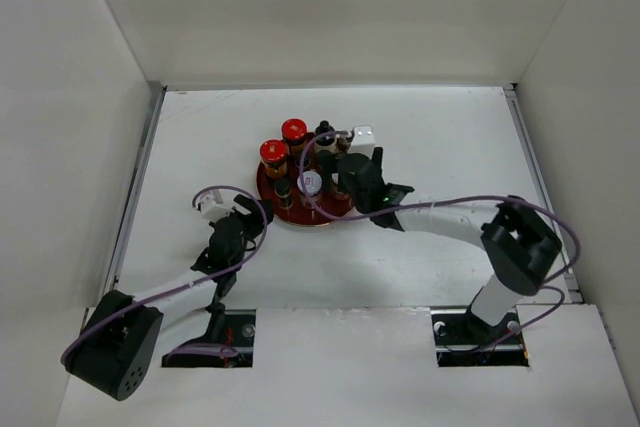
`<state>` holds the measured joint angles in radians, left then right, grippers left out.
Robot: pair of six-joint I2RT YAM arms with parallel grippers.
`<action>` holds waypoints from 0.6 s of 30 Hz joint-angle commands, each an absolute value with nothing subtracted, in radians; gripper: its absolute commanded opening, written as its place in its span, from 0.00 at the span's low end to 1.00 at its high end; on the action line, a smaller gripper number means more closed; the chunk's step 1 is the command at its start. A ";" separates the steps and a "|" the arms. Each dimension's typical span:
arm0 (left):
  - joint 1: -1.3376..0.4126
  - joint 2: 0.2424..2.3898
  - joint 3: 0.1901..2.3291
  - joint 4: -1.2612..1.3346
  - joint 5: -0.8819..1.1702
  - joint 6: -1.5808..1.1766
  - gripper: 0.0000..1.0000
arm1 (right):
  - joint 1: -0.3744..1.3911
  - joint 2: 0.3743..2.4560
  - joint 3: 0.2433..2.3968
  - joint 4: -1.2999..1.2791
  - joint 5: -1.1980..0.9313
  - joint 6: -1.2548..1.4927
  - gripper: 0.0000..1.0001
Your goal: Organize the condiment bottles
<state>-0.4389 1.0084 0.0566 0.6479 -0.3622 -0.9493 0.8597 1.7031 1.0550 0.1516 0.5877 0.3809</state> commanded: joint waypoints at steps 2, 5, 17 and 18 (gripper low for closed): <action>-0.429 0.988 0.071 0.660 -0.368 -0.919 0.70 | 0.869 1.484 0.967 0.235 0.682 0.370 1.00; -0.418 0.973 0.098 0.588 -0.362 -0.917 0.70 | 0.826 1.366 0.862 0.235 0.722 0.382 1.00; -0.377 0.723 0.199 0.139 -0.319 -0.877 0.70 | 0.664 1.252 0.554 0.383 0.764 0.462 1.00; -0.369 0.697 0.212 0.096 -0.315 -0.871 0.70 | 0.653 1.250 0.545 0.397 0.762 0.460 1.00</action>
<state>-0.3889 0.7609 0.1520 0.2417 -0.3367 -0.9089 0.6868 1.2526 0.5640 0.2634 0.7223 0.4461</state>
